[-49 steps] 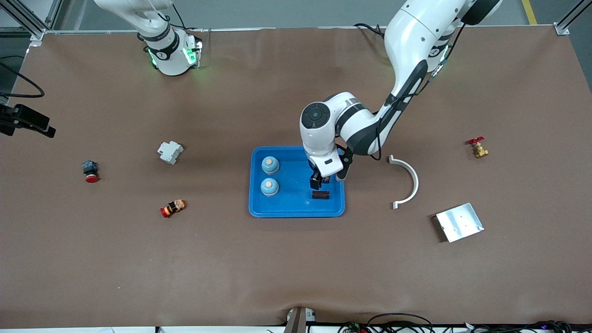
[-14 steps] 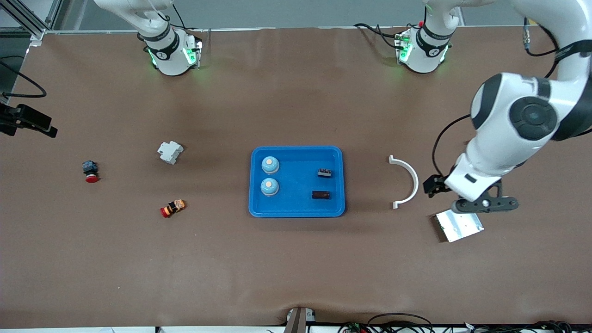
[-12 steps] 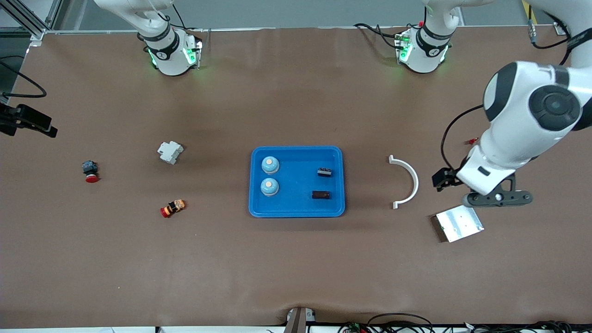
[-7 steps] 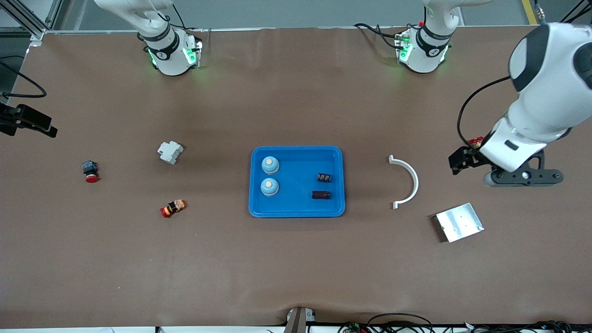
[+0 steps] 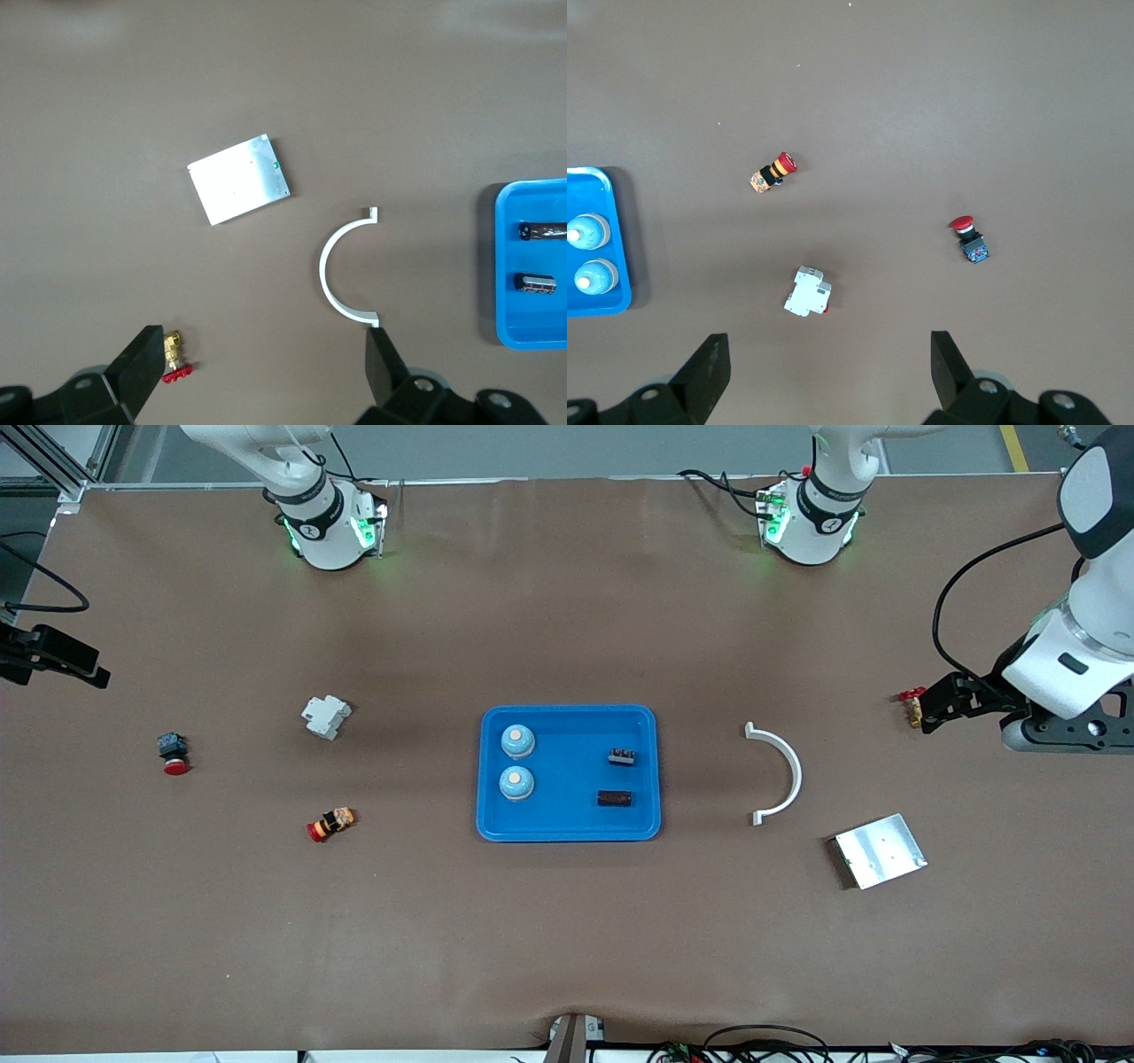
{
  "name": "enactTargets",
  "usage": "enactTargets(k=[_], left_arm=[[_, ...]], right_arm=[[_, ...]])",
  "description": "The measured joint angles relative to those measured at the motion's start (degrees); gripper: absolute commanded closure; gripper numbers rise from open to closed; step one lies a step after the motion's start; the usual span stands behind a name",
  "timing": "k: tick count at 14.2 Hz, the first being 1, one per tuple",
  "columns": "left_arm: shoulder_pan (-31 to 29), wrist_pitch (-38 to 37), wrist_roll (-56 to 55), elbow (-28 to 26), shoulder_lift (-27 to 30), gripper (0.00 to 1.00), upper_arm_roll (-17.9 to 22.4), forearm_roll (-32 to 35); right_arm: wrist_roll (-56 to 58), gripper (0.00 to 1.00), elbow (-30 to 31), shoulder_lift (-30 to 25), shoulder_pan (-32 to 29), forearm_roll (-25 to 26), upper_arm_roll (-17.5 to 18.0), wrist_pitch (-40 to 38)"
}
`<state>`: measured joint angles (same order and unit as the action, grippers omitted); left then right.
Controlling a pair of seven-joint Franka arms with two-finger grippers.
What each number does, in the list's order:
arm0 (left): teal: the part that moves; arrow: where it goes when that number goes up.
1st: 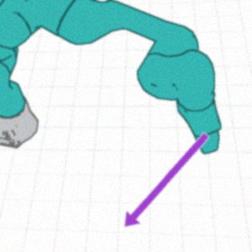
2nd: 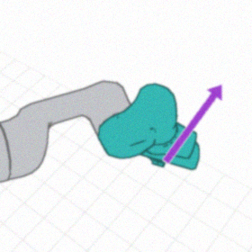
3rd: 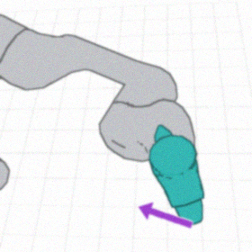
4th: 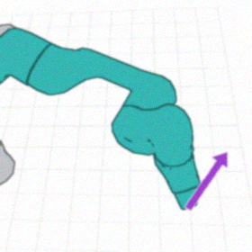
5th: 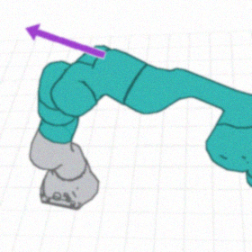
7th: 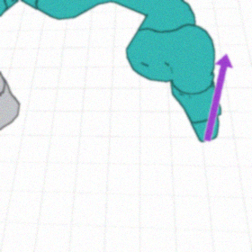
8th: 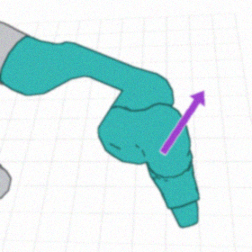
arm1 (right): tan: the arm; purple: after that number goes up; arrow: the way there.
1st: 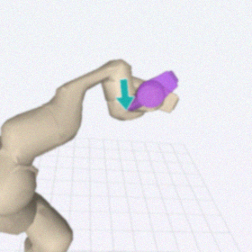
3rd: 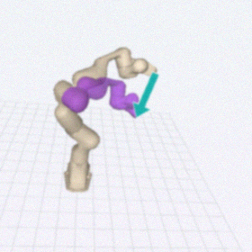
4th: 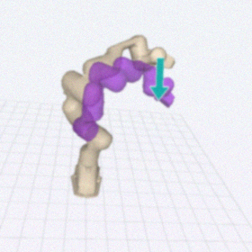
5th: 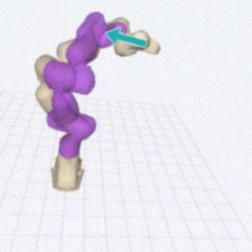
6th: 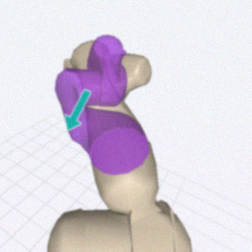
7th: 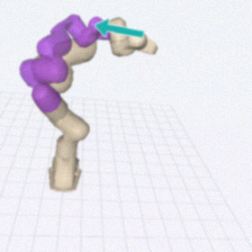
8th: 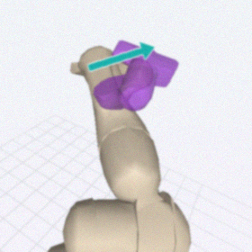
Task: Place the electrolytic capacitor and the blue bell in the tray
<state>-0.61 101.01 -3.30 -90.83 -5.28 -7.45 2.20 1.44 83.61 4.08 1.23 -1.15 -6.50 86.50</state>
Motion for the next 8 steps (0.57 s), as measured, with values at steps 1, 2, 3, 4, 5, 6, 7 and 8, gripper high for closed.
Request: enactTargets(k=[1,2,3,4,5,6,7,8], left_arm=[[0.14,-0.06,0.09,0.00,0.44,0.00,0.00,0.00],[0.29,-0.08,0.26,0.00,0.86,0.00,0.00,0.00],[0.43,-0.10,0.40,0.00,1.24,0.00,0.00,0.00],[0.55,-0.14,0.53,0.00,1.52,0.00,0.00,0.00],[0.60,-0.16,0.86,0.00,1.71,0.00,0.00,0.00],[0.58,-0.23,1.79,0.00,1.89,0.00,0.06,0.00],[0.55,-0.56,3.15,0.00,2.10,0.00,0.17,0.00],[0.53,-1.02,4.05,0.00,2.27,0.00,0.30,0.00]], right_arm=[[0.00,0.00,0.00,0.00,0.00,0.00,0.00,-0.01],[0.00,0.00,0.00,0.00,0.00,0.00,0.00,-0.02],[0.00,0.00,0.00,0.00,0.00,0.00,0.00,-0.03],[0.00,0.00,0.00,0.00,0.00,0.00,0.00,-0.03],[0.00,0.00,0.00,0.00,0.00,0.00,0.00,-0.03],[0.00,0.00,0.00,0.00,0.00,0.00,0.00,-0.04],[0.00,0.00,0.00,0.00,0.00,0.00,0.00,-0.04],[0.00,0.00,0.00,0.00,0.00,0.00,0.00,-0.04]])
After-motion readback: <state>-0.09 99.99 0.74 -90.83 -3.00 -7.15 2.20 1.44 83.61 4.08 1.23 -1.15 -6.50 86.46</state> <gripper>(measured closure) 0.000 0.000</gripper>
